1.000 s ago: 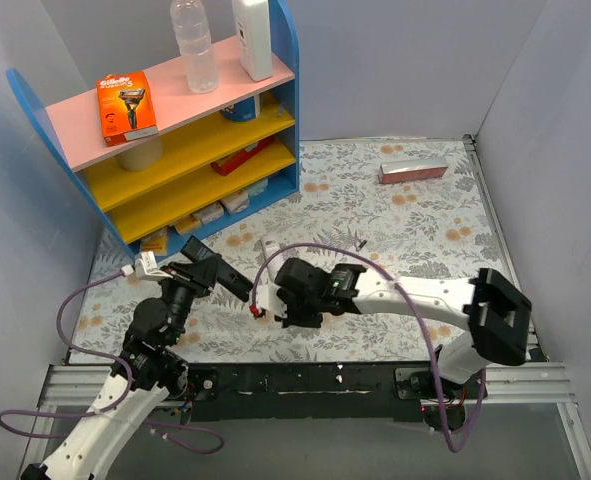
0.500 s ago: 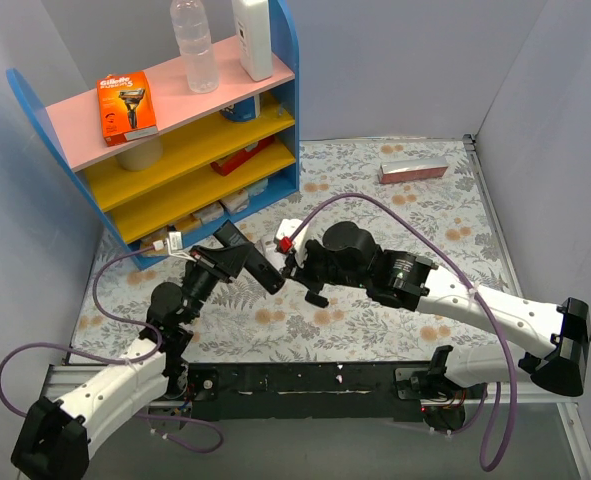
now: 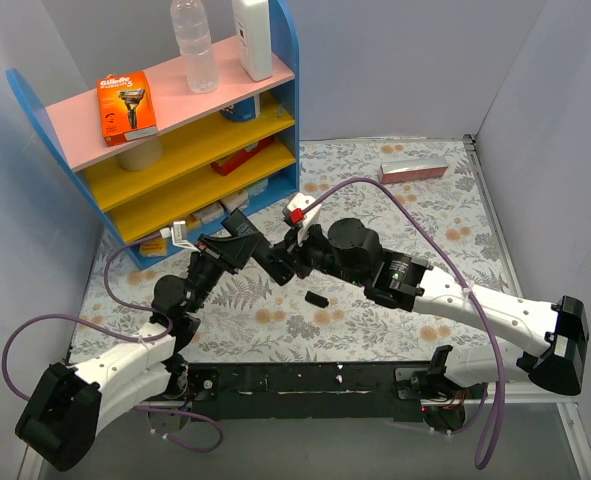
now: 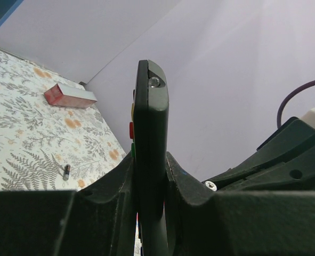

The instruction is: Load the batteries into the remote control

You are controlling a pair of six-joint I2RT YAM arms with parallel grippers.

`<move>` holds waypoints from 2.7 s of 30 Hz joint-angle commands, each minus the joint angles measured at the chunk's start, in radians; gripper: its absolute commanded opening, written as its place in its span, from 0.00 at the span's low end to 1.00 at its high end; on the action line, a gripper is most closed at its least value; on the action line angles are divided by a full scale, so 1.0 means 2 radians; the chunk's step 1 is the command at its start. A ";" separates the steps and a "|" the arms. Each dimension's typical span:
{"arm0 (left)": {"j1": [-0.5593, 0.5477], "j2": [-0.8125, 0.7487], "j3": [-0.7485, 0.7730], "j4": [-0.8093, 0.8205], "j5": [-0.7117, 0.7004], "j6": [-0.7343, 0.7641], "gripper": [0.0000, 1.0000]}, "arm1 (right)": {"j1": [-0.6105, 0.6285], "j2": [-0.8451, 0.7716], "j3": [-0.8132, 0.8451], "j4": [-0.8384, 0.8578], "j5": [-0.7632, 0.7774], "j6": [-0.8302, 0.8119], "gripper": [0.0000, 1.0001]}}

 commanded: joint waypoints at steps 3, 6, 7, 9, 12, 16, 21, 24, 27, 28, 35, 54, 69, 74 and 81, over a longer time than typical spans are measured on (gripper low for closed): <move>0.002 0.016 0.027 0.048 0.008 -0.008 0.00 | 0.000 0.001 -0.010 0.046 0.019 0.031 0.01; 0.002 0.020 0.028 0.052 0.003 -0.008 0.00 | 0.000 0.001 -0.014 0.045 0.017 0.034 0.01; 0.002 0.021 0.028 0.052 0.003 -0.009 0.00 | 0.000 0.002 -0.015 0.042 0.019 0.036 0.01; 0.002 0.022 0.028 0.053 -0.003 -0.012 0.00 | 0.000 0.004 -0.017 0.038 0.020 0.038 0.01; 0.002 0.024 0.026 0.054 -0.014 -0.020 0.00 | 0.000 0.006 -0.019 0.034 0.021 0.041 0.01; 0.002 0.029 0.026 0.063 -0.019 -0.028 0.00 | 0.000 0.010 -0.018 0.022 0.028 0.039 0.01; 0.002 0.040 0.025 0.075 -0.021 -0.041 0.00 | 0.000 0.019 -0.014 0.017 0.023 0.038 0.01; 0.002 0.044 0.025 0.082 -0.022 -0.045 0.00 | 0.001 0.024 -0.010 0.016 0.023 0.035 0.01; 0.003 0.043 0.024 0.085 -0.025 -0.047 0.00 | 0.000 0.029 -0.006 -0.005 0.030 0.031 0.01; 0.002 0.043 0.025 0.085 -0.026 -0.046 0.00 | 0.000 0.029 -0.005 -0.007 0.031 0.031 0.01; 0.003 0.042 0.024 0.092 -0.026 -0.048 0.00 | 0.000 0.036 0.003 -0.028 0.046 0.027 0.01; 0.003 0.050 0.020 0.106 -0.019 -0.064 0.00 | 0.000 0.050 0.015 -0.042 0.046 0.038 0.18; 0.002 0.057 0.017 0.102 -0.013 -0.076 0.00 | 0.000 0.054 0.028 -0.040 0.053 0.045 0.26; 0.002 0.060 0.015 0.100 -0.012 -0.085 0.00 | 0.001 0.056 0.028 -0.037 0.052 0.047 0.28; 0.003 0.061 0.016 0.082 -0.014 -0.094 0.00 | 0.000 0.059 0.028 -0.036 0.050 0.048 0.30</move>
